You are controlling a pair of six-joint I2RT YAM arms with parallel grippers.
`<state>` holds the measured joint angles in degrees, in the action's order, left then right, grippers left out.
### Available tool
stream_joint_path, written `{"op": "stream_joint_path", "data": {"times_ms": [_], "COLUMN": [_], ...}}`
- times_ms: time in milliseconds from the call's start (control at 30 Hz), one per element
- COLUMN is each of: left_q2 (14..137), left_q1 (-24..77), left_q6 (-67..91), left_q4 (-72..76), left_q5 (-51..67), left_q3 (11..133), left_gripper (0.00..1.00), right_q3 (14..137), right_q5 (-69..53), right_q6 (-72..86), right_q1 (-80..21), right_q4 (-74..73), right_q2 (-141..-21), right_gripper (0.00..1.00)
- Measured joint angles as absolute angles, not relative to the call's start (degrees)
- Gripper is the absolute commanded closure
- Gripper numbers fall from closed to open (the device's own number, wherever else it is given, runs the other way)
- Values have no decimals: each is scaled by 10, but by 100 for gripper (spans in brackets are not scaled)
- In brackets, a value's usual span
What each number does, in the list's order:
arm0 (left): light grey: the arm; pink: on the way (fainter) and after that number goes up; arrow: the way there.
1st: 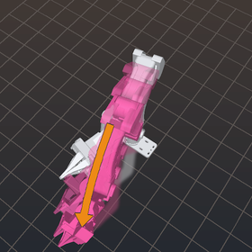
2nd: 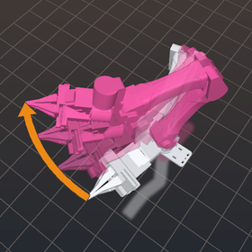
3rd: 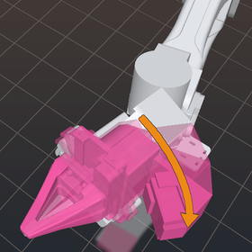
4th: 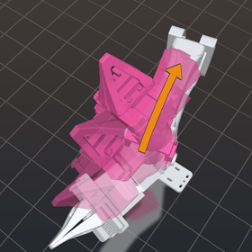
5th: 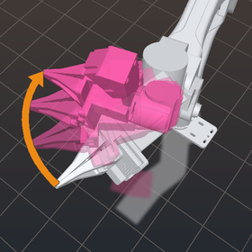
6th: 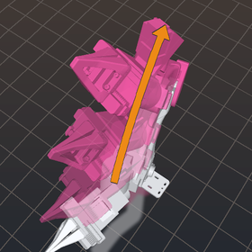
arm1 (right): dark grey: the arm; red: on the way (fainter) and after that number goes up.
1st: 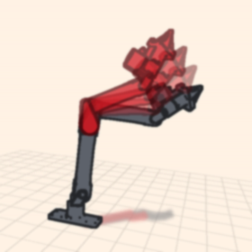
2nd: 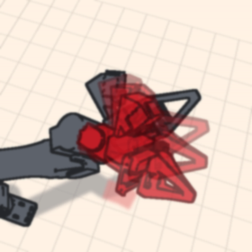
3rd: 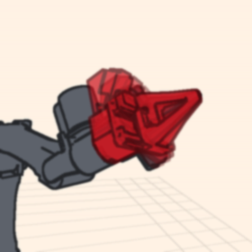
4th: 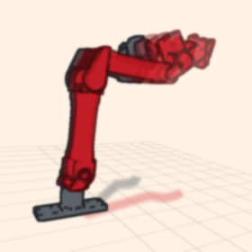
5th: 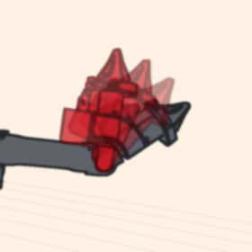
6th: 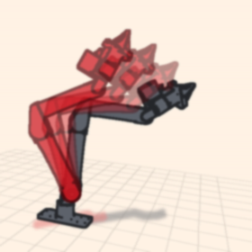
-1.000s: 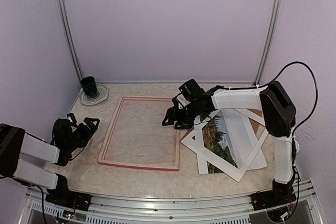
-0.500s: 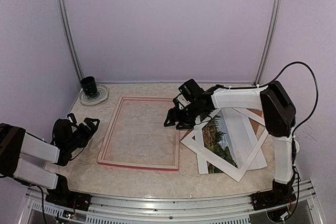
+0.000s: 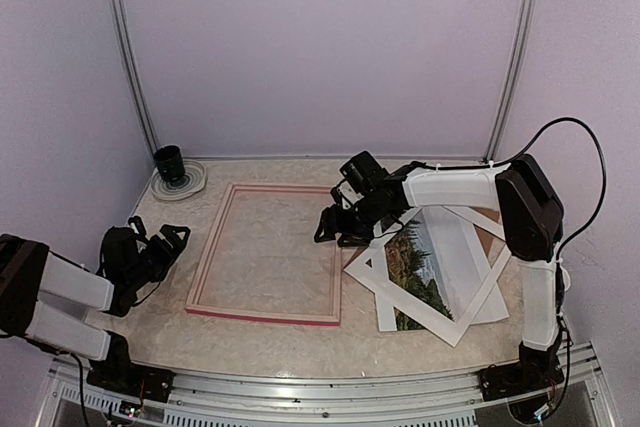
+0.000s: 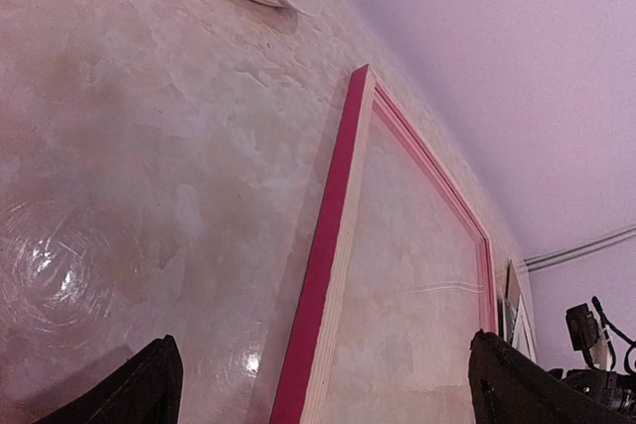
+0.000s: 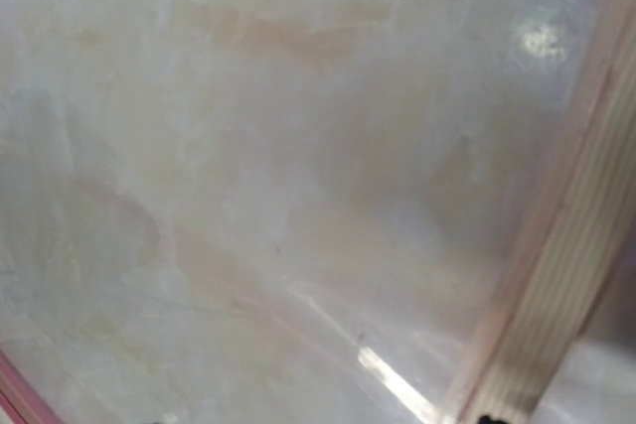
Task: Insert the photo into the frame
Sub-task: Place the glass panel at the frame body.
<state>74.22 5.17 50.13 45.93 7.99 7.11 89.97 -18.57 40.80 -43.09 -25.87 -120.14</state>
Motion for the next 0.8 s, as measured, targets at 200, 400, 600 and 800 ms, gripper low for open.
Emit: {"op": "stream_joint_path", "data": {"times_ms": [200,400,600,800], "left_q2": [742,743,748,749], "left_q1": [52,52,52,52], "left_q6": [501,502,505,508], "left_q4": [460,463,469,471], "left_q5": [80,82,86,86], "left_q3": [71,71,71,71], "left_gripper": [1,1,1,1], "right_q3": [900,902,923,955], "right_q5": [-185,-175,-164,-149], "right_q6": [408,408,408,402], "right_q1": [-431,-431,-431,-433], "right_q4": [-258,-259,-260,-271], "right_q2": [-1201,-1201,-1212,-1243], "right_gripper": [32,32,32,32]}}
